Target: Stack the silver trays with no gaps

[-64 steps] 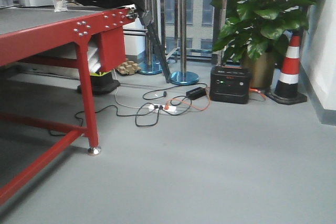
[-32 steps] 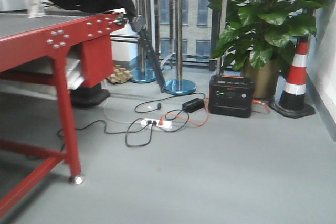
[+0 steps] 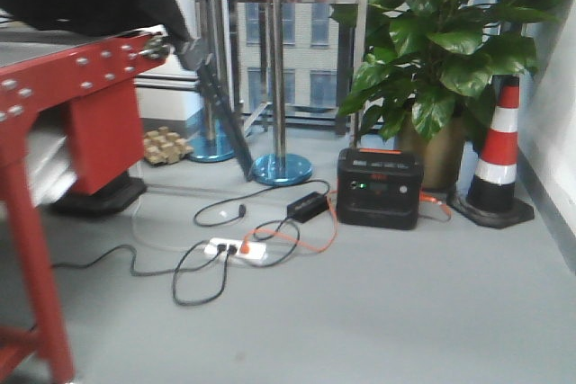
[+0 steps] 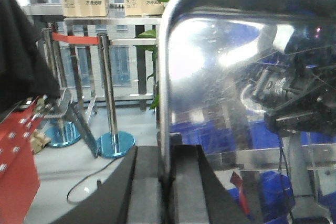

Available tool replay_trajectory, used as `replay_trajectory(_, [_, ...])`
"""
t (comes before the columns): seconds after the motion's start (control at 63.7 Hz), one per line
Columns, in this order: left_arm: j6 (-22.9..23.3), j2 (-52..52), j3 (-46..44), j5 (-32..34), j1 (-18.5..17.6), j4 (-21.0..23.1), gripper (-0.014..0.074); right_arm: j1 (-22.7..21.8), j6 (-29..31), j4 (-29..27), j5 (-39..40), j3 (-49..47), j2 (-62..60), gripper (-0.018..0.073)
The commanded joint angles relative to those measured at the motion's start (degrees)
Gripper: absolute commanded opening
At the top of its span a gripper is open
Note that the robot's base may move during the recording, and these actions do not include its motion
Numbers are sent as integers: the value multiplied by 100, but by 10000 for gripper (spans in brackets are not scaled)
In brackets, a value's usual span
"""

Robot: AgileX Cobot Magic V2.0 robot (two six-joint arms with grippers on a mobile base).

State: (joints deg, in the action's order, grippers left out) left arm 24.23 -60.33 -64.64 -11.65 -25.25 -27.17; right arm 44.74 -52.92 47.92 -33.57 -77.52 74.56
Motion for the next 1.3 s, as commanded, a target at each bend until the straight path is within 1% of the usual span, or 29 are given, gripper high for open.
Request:
replay_trajectory(0.0, [22, -11, -40, 493, -134, -56, -9, 104, 126, 162, 3312, -13, 34, -58])
replay_trajectory(1.287, [22, -11, -40, 493, -134, -56, -9, 104, 126, 162, 3409, -13, 34, -58])
